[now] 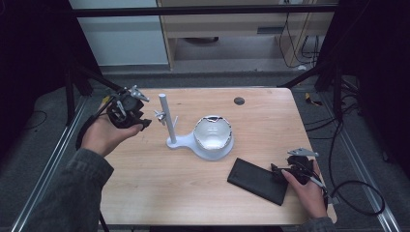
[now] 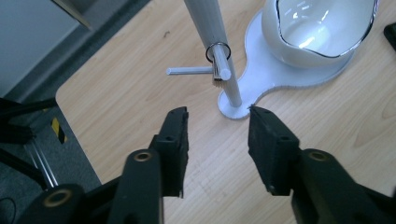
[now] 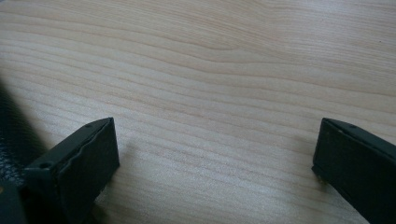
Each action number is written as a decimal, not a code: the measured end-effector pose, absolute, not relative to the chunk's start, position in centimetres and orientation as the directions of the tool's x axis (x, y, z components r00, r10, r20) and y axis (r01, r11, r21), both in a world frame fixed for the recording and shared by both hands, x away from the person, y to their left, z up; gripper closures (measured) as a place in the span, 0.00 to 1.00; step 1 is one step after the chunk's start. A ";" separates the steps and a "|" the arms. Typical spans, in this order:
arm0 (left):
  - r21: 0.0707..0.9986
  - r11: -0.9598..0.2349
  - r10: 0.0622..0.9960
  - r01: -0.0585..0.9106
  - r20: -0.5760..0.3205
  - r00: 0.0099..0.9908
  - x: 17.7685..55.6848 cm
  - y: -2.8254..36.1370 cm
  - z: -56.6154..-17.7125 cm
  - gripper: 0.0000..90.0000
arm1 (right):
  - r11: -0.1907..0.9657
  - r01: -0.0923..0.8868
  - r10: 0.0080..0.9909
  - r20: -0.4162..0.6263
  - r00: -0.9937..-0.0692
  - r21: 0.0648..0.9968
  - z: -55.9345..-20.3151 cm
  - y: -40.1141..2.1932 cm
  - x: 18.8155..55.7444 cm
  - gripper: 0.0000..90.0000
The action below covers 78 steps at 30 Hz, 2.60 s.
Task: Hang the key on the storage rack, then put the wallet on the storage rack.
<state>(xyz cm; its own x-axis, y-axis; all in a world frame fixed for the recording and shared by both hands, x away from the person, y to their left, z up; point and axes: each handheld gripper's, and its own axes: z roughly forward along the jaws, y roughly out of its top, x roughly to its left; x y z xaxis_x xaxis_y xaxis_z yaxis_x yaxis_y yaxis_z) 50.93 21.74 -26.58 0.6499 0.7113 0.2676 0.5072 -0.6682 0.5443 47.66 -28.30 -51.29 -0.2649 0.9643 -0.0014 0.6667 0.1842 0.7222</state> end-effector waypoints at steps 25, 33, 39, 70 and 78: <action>0.616 -0.677 0.608 0.403 0.159 0.778 45.2 16.4 -39.5 0.46 | 0.191 0.572 0.960 -0.029 -0.280 0.798 -49.0 -27.5 45.4 0.11; 0.581 -0.737 0.501 0.346 0.125 0.857 45.4 10.9 -42.8 0.62 | 0.211 0.554 0.951 -0.037 -0.308 0.805 -48.7 -26.9 45.0 0.14; 0.576 -0.749 0.449 0.327 0.078 0.890 45.9 8.6 -43.8 0.73 | 0.222 0.541 0.944 -0.041 -0.326 0.811 -48.4 -26.6 44.3 0.19; 0.548 -0.783 0.367 0.294 0.025 0.930 47.1 3.5 -47.8 1.00 | 0.279 0.500 0.907 -0.053 -0.418 0.820 -48.1 -25.2 44.1 0.45; 0.544 -0.788 0.363 0.289 0.030 0.931 47.6 3.0 -48.1 1.00 | 0.278 0.493 0.903 -0.050 -0.426 0.824 -48.0 -25.2 44.0 0.43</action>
